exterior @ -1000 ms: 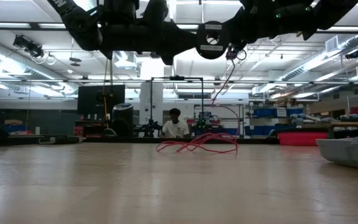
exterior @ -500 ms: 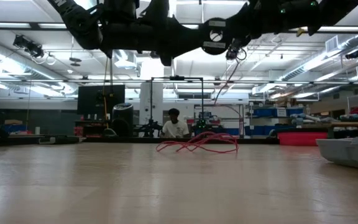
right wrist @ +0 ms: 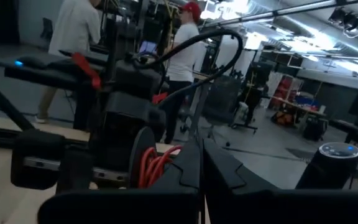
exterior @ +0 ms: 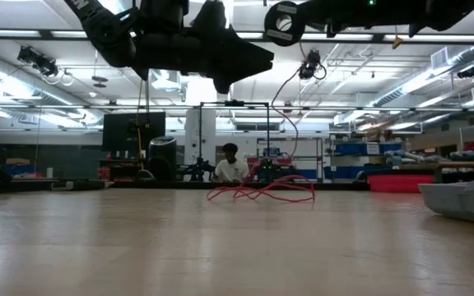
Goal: Coil cords
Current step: Coil the wire
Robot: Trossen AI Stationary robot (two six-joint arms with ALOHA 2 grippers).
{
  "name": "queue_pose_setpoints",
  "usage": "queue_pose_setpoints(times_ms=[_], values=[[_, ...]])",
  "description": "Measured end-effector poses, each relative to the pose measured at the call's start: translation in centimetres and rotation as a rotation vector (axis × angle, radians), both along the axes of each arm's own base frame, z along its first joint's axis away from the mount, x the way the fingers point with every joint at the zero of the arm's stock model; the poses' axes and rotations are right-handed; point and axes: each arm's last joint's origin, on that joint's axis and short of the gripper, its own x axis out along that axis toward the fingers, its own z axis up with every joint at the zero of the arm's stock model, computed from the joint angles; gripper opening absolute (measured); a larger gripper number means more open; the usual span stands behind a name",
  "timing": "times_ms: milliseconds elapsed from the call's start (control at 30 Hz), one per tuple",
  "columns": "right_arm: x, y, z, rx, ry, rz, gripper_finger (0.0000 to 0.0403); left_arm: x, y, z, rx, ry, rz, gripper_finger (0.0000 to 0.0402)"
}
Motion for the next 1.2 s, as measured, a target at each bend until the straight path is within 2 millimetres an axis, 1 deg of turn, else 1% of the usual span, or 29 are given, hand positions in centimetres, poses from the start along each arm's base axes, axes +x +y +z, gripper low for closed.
queue_pose_setpoints(times_ms=[233,467,633,700,733,833,867,967,1067,1200], values=[[0.8,-0.2,0.1,-0.009,-0.079,-0.033,0.0001,0.1,0.0,-0.5,0.051,0.036,0.005,0.0142],[0.7,-0.2,0.6,-0.018,-0.145,-0.036,0.0002,0.3,0.1,-1.6,0.068,0.083,0.012,0.0142],[0.7,-0.2,0.8,-0.02,-0.169,-0.035,0.0002,0.4,0.1,-1.6,0.097,0.082,0.033,0.0141],[0.7,-0.2,0.8,-0.015,-0.168,-0.033,0.0002,0.4,0.0,-1.6,0.124,0.087,0.076,0.0126],[0.7,-0.2,0.8,-0.012,-0.17,-0.032,0.0002,0.4,0.0,-1.7,0.134,0.093,0.093,0.0109],[0.7,-0.2,0.8,0.004,-0.171,-0.028,0.0002,0.4,0.0,-1.7,0.151,0.096,0.106,0.0028],[0.7,-0.2,0.8,0.009,-0.173,-0.024,0.0002,0.4,0.0,-1.7,0.144,0.099,0.113,0.0016],[0.8,-0.2,0.7,0.021,-0.169,-0.009,0.0002,0.3,0.2,-1.8,0.132,0.119,0.168,0.0005],[0.9,0.0,0.5,0.029,-0.147,0.006,0.0002,0.0,0.3,-1.9,0.151,0.166,0.203,0.0003],[1.0,0.4,-0.2,0.04,-0.07,0.02,0.0002,-0.7,0.6,-1.4,0.166,0.227,0.287,0.0001]])
